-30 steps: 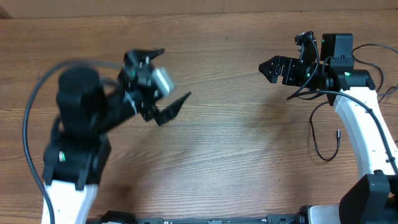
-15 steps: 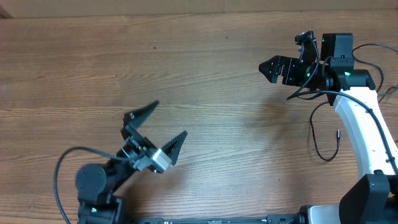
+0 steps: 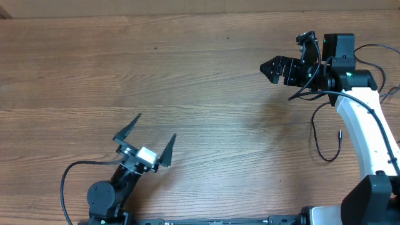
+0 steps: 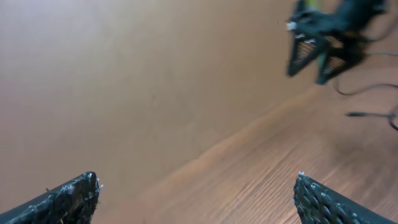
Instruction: Untangle cables
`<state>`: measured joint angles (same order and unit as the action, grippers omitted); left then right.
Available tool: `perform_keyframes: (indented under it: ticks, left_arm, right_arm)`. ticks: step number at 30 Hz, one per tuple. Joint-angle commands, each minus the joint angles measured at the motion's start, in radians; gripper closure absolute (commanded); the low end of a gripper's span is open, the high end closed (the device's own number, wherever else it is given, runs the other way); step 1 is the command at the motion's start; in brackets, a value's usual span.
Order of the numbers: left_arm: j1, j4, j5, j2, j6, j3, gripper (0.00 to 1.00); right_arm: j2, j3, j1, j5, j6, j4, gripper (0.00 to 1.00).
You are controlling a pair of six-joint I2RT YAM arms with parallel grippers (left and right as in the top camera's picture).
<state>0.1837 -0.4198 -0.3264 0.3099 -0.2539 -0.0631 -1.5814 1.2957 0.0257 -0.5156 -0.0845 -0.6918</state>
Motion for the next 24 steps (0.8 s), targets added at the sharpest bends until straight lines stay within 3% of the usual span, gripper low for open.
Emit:
perform_keyframes:
  ticks: [1, 5, 24]
  left_arm:
    - [-0.008, -0.007, 0.151, -0.023, 0.184, 0.025, 0.0]
    - [-0.051, 0.016, 0.162, -0.048, 0.212, 0.059, 0.0]
    - [-0.113, 0.496, 0.266, -0.305, 0.266, 0.059, 0.0]
  right_arm:
    - [0.001, 0.006, 0.002, 0.007, 0.008, 0.005, 0.0]
    - [0.001, 0.006, 0.002, 0.007, 0.007, 0.005, 0.0]
    - [0.001, 0.006, 0.002, 0.007, 0.008, 0.005, 0.0]
